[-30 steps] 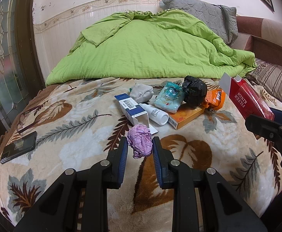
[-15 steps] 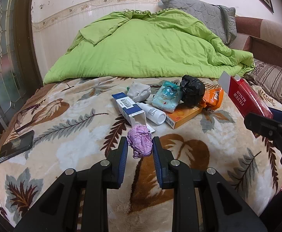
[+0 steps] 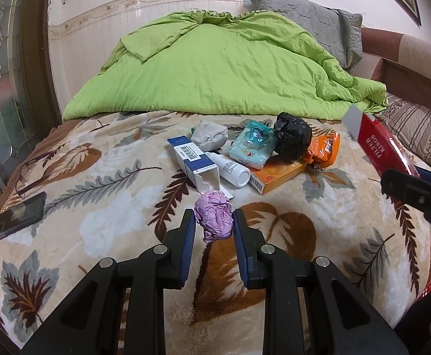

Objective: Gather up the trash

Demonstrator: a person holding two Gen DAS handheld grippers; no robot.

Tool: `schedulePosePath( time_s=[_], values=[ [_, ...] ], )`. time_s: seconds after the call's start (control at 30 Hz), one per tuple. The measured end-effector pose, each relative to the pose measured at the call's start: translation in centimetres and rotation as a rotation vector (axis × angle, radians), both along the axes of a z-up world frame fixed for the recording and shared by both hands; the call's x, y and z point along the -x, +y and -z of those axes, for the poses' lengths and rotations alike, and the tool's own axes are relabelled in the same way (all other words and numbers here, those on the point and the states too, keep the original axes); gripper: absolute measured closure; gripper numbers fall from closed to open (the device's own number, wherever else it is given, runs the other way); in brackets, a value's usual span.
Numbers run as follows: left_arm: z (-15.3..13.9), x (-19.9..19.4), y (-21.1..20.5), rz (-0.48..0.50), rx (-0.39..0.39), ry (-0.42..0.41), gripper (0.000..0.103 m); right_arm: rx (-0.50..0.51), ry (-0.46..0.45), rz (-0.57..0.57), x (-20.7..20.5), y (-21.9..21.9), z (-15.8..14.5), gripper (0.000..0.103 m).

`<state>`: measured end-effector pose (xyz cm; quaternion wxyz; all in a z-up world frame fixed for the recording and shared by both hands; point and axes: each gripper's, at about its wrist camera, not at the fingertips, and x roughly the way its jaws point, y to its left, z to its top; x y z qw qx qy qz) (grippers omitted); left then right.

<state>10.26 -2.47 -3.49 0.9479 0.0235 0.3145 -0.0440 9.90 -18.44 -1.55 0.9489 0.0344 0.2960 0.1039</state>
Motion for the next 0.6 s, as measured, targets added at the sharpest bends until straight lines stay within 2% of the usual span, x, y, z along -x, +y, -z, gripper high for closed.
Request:
schedulePosePath(
  time_s=[0.37, 0.6],
  values=[
    [-0.1, 0.5, -1.4, 0.054, -0.015, -0.009, 0.079, -0.05, -0.001, 0.036, 1.0, -1.5, -0.7, 0.044],
    [-0.6, 1.1, -2.2, 0.087, 0.008, -0.004, 0.079, -0.088, -0.004, 0.056, 1.9, -2.4, -1.5, 0.044]
  ],
)
